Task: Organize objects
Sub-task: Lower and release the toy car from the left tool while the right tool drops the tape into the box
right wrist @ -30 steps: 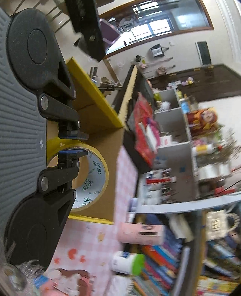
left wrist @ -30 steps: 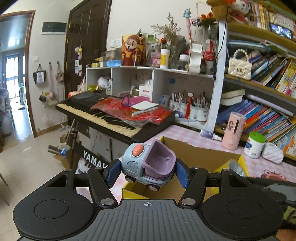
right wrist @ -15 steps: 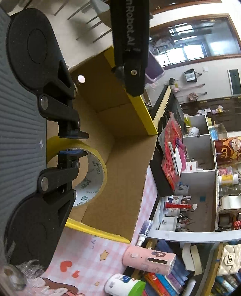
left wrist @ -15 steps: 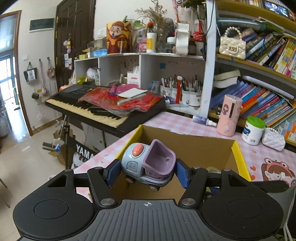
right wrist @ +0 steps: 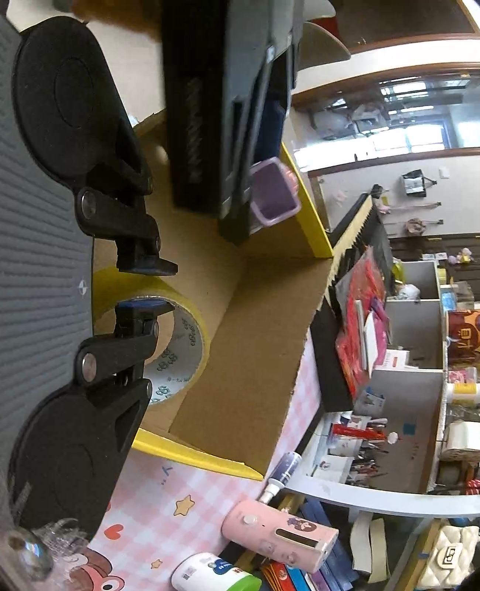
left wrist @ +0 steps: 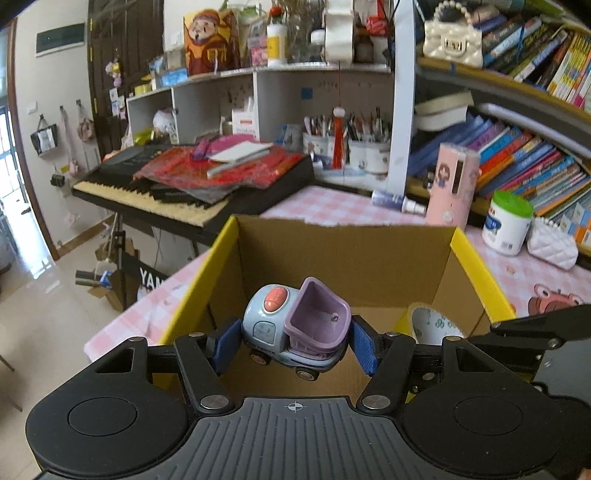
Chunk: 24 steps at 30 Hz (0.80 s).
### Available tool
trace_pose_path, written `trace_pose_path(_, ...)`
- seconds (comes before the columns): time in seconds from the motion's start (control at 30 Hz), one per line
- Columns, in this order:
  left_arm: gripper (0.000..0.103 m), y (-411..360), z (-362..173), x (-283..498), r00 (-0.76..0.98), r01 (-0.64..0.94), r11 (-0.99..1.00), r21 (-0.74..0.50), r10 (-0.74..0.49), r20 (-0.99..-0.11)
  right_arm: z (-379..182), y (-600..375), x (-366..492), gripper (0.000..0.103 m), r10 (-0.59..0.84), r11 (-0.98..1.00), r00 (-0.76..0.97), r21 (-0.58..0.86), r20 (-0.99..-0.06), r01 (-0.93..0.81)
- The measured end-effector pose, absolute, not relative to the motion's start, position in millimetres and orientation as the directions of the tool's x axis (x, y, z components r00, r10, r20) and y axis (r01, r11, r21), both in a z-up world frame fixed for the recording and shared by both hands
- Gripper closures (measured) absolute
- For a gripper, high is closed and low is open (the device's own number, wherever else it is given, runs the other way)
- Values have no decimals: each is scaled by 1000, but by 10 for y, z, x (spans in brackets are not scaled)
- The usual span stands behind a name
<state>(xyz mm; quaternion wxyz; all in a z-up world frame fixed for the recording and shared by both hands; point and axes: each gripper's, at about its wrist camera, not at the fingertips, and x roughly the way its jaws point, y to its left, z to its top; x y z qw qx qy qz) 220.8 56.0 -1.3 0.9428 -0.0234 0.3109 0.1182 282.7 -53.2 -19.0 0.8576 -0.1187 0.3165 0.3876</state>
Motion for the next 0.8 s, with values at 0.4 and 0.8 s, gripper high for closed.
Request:
trace_pose_path(0.4, 39, 566, -118, 2233, 734, -289, 957, 33, 244, -633, -197, -498, 2866, 86, 590, 656, 463, 59, -661, -752)
trace_pose_path(0.8, 26, 497, 236, 1940, 820, -288, 957, -19, 236, -521, 67, -643, 2570, 38, 583, 706, 581, 0, -568, -709)
